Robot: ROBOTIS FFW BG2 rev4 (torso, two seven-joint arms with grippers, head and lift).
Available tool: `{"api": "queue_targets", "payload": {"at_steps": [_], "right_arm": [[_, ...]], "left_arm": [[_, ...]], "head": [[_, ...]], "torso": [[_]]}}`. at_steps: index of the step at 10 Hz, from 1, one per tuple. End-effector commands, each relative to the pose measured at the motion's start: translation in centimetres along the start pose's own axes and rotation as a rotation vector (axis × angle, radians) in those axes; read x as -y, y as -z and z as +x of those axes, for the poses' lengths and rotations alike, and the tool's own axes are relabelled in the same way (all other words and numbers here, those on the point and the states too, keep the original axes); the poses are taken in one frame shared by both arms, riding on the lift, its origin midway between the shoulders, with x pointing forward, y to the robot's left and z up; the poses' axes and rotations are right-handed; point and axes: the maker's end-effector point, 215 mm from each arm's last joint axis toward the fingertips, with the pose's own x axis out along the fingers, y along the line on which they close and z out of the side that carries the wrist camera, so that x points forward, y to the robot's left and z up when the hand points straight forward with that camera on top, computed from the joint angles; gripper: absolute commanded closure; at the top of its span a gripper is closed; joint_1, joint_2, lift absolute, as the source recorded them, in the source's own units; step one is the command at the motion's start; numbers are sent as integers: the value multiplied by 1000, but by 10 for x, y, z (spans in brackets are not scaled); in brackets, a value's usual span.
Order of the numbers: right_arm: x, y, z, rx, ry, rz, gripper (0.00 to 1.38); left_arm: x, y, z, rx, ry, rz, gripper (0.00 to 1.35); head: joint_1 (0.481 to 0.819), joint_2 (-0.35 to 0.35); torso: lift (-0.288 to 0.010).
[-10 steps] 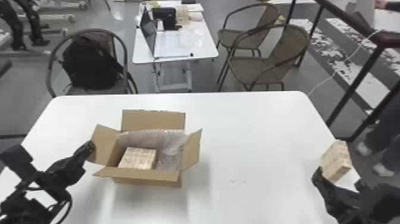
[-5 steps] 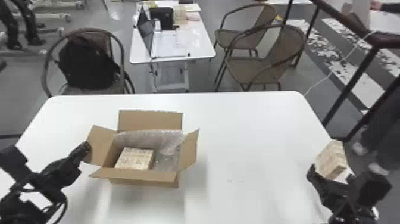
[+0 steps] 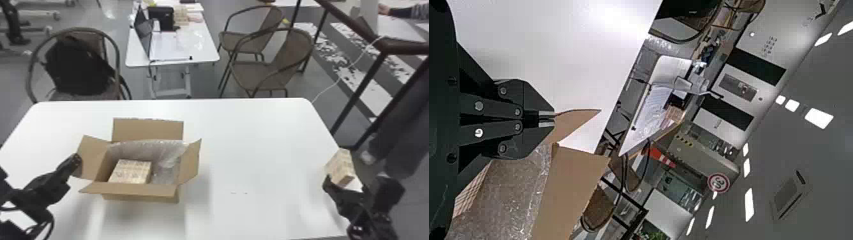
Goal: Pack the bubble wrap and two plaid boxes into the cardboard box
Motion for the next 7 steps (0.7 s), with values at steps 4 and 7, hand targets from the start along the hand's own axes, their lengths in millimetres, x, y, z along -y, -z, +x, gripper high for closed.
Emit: {"api": "queue_targets", "payload": {"at_steps": [4, 7], "right_arm": [[-6, -1, 17, -7, -13, -15, 182], [2, 4, 17, -21, -7, -38, 202]], "left_arm": [[1, 1, 1, -2, 3, -1, 1219], [2, 2, 0, -4, 8, -6, 1219]], "head": [[695, -73], [695, -76]], "torso": [[-48], [-48]]}}
